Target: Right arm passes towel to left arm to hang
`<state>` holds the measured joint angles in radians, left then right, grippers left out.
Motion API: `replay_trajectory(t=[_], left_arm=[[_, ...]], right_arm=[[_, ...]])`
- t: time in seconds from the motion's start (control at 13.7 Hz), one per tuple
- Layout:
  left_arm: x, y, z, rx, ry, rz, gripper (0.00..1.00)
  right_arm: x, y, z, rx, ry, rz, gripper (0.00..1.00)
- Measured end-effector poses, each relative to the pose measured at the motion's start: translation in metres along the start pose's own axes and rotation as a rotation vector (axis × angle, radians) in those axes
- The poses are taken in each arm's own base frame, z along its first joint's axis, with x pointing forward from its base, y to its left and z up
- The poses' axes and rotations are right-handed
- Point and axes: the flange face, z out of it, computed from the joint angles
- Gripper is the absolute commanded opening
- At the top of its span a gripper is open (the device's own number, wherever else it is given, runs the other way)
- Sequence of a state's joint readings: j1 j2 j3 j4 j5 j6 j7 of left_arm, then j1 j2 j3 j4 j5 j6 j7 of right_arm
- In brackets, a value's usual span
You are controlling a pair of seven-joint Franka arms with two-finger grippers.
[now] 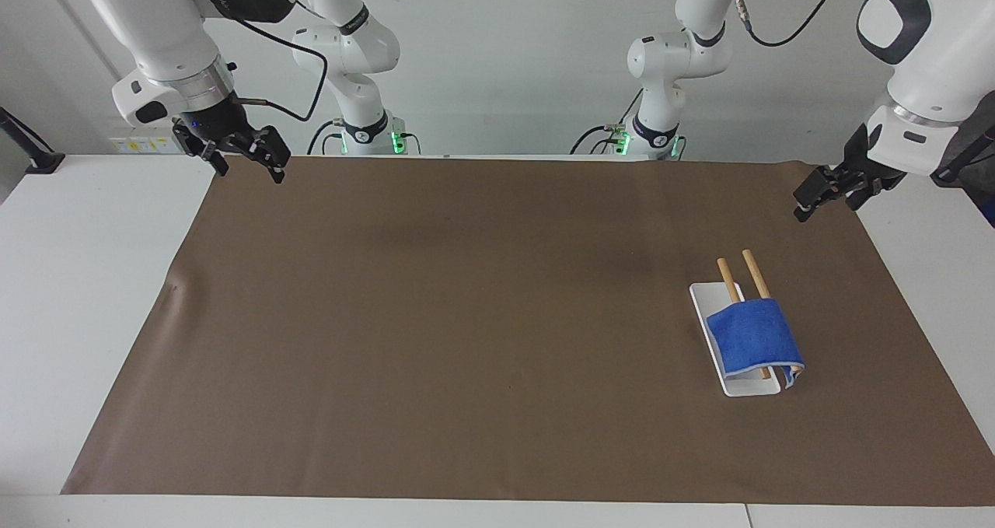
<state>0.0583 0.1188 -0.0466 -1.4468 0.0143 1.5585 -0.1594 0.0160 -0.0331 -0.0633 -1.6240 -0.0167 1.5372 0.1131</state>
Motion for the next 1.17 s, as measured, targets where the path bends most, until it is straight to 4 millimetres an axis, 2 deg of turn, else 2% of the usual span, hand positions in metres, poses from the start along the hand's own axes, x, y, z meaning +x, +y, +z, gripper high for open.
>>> replay_trajectory(t=[0.37,1.17], left_arm=[[0.0,-0.004,0.001,0.001,-0.002,0.111,1.0],[-0.004,-0.01,-0.004,0.002,0.001,0.179,1.0]], right_arm=[[0.0,0.001,0.0,0.0,0.0,0.002,1.0],[0.0,0.001,0.0,0.0,0.0,0.002,1.0]])
